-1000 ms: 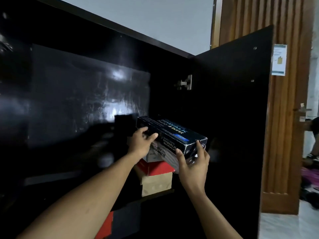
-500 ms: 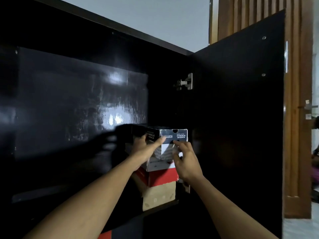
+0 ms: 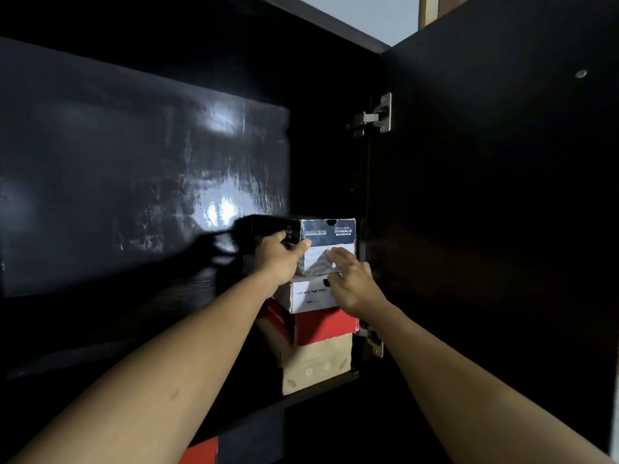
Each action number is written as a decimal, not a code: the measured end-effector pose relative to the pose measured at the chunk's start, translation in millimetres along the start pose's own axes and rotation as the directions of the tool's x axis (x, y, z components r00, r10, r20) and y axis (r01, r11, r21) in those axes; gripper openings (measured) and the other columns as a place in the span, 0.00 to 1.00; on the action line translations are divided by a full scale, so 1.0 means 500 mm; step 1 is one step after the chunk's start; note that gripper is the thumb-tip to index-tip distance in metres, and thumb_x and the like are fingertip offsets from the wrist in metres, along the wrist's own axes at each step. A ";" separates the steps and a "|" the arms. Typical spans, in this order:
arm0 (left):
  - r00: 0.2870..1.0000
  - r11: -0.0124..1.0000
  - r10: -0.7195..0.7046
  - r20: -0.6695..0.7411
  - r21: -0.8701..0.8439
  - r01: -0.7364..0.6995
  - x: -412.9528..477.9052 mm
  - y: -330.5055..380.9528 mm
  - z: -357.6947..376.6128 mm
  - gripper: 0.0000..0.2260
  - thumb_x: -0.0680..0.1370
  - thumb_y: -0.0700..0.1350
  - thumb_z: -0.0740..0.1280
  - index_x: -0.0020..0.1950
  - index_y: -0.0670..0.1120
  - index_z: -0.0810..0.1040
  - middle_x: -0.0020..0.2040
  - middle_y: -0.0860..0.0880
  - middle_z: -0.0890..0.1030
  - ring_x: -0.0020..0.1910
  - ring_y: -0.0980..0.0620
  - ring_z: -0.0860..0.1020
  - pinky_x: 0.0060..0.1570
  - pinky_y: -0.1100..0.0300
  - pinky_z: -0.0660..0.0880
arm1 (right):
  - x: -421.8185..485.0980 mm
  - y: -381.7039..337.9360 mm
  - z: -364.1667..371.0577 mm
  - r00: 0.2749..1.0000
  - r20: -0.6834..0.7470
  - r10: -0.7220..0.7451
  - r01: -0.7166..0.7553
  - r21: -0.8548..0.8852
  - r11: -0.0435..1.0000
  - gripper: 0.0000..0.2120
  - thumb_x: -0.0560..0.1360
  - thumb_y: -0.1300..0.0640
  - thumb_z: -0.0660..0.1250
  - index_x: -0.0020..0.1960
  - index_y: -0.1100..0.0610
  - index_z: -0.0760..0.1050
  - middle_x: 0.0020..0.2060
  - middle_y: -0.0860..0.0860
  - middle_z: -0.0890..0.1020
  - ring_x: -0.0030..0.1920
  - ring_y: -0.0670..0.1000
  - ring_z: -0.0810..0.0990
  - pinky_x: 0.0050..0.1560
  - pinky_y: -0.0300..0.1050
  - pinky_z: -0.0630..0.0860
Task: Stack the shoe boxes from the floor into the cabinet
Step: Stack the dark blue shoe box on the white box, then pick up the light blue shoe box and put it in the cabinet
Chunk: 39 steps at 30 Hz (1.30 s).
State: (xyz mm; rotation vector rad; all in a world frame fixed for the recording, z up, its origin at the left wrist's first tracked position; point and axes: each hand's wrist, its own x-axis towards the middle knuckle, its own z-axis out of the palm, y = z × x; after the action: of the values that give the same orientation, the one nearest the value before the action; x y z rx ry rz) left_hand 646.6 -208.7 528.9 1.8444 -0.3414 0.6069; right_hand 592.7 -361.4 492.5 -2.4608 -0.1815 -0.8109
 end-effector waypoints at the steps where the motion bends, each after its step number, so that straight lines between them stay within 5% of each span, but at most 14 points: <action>1: 1.000 1.000 -0.002 -0.002 0.014 0.002 0.004 -0.005 0.001 0.35 0.74 0.57 0.73 0.75 0.42 0.68 0.63 0.45 0.80 0.56 0.51 0.81 0.58 0.56 0.78 | 0.000 0.002 0.004 1.000 0.006 0.003 -0.003 0.000 1.000 0.33 0.72 0.48 0.49 0.78 0.48 0.61 0.78 0.45 0.59 0.74 0.56 0.60 0.72 0.62 0.61; 6: 0.999 0.999 -0.018 0.044 0.048 0.016 -0.008 -0.024 -0.003 0.32 0.75 0.57 0.72 0.74 0.43 0.69 0.64 0.44 0.80 0.60 0.48 0.79 0.60 0.57 0.75 | -0.007 0.013 0.020 1.000 0.000 0.025 -0.025 0.053 0.998 0.25 0.79 0.49 0.56 0.76 0.49 0.65 0.75 0.46 0.65 0.71 0.57 0.65 0.71 0.55 0.64; 10: 0.994 0.999 -0.014 0.109 0.051 0.008 -0.044 -0.018 -0.028 0.28 0.76 0.55 0.71 0.72 0.43 0.72 0.66 0.46 0.78 0.50 0.54 0.80 0.44 0.68 0.74 | -0.035 -0.003 0.000 0.996 -0.076 0.051 -0.035 0.199 0.979 0.20 0.81 0.49 0.59 0.71 0.50 0.72 0.65 0.47 0.76 0.61 0.55 0.77 0.64 0.51 0.75; 13: 0.991 0.985 0.058 0.121 0.152 -0.076 -0.082 0.010 -0.061 0.26 0.74 0.59 0.72 0.67 0.46 0.77 0.61 0.49 0.81 0.53 0.55 0.78 0.49 0.65 0.71 | -0.073 -0.017 -0.041 0.991 -0.107 0.085 -0.057 0.240 0.969 0.18 0.82 0.52 0.62 0.71 0.53 0.72 0.62 0.48 0.75 0.58 0.48 0.79 0.61 0.45 0.74; 16: 0.980 0.969 0.070 0.189 0.221 -0.111 -0.142 0.045 -0.100 0.27 0.75 0.59 0.71 0.68 0.45 0.76 0.62 0.50 0.79 0.58 0.53 0.77 0.53 0.63 0.70 | -0.136 -0.036 -0.088 0.990 -0.110 0.090 -0.062 0.240 0.969 0.19 0.81 0.53 0.64 0.71 0.55 0.73 0.64 0.53 0.75 0.64 0.53 0.76 0.66 0.49 0.72; 21: 0.966 0.964 0.052 0.252 0.240 -0.114 -0.281 0.107 -0.132 0.27 0.72 0.60 0.74 0.66 0.48 0.78 0.62 0.52 0.81 0.57 0.51 0.80 0.60 0.57 0.76 | -0.282 -0.074 -0.180 0.985 -0.118 0.126 -0.099 0.208 0.973 0.18 0.80 0.56 0.65 0.69 0.57 0.75 0.63 0.55 0.77 0.59 0.52 0.79 0.58 0.38 0.72; 27: 0.971 0.993 0.016 0.238 0.111 -0.044 -0.458 0.152 -0.128 0.25 0.73 0.55 0.74 0.66 0.46 0.77 0.58 0.49 0.80 0.55 0.51 0.79 0.58 0.58 0.76 | -0.458 -0.078 -0.248 0.976 -0.114 0.187 -0.169 0.153 0.974 0.21 0.81 0.51 0.64 0.72 0.54 0.71 0.65 0.54 0.75 0.58 0.52 0.79 0.62 0.48 0.76; 31: 0.946 0.996 -0.024 0.324 0.084 -0.003 -0.564 0.144 -0.085 0.27 0.73 0.58 0.73 0.68 0.46 0.75 0.62 0.48 0.80 0.59 0.50 0.79 0.61 0.55 0.75 | -0.585 -0.049 -0.265 0.950 -0.141 0.279 -0.256 0.163 0.953 0.20 0.82 0.52 0.63 0.73 0.53 0.70 0.64 0.53 0.76 0.59 0.52 0.79 0.55 0.43 0.76; 35: 0.891 0.995 -0.082 0.446 0.090 0.047 -0.673 0.109 -0.023 0.27 0.74 0.59 0.71 0.69 0.48 0.74 0.64 0.48 0.79 0.60 0.48 0.78 0.59 0.53 0.77 | -0.736 -0.008 -0.259 0.898 -0.104 0.427 -0.415 0.119 0.902 0.18 0.82 0.55 0.62 0.71 0.56 0.71 0.58 0.58 0.80 0.46 0.50 0.81 0.43 0.40 0.70; 39: 0.835 0.999 -0.047 0.548 0.029 0.038 -0.770 0.116 0.065 0.26 0.75 0.58 0.71 0.68 0.47 0.75 0.63 0.47 0.80 0.61 0.47 0.78 0.57 0.56 0.76 | -0.882 0.056 -0.297 0.804 -0.190 0.564 -0.555 0.100 0.826 0.19 0.82 0.55 0.63 0.71 0.56 0.71 0.66 0.56 0.77 0.59 0.56 0.80 0.52 0.42 0.71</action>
State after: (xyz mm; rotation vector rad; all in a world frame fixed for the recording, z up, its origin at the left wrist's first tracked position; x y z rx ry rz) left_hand 306.7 -281.7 350.7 2.0150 -0.6736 0.0278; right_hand 167.3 -446.7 322.4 -2.1792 0.5843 -0.7753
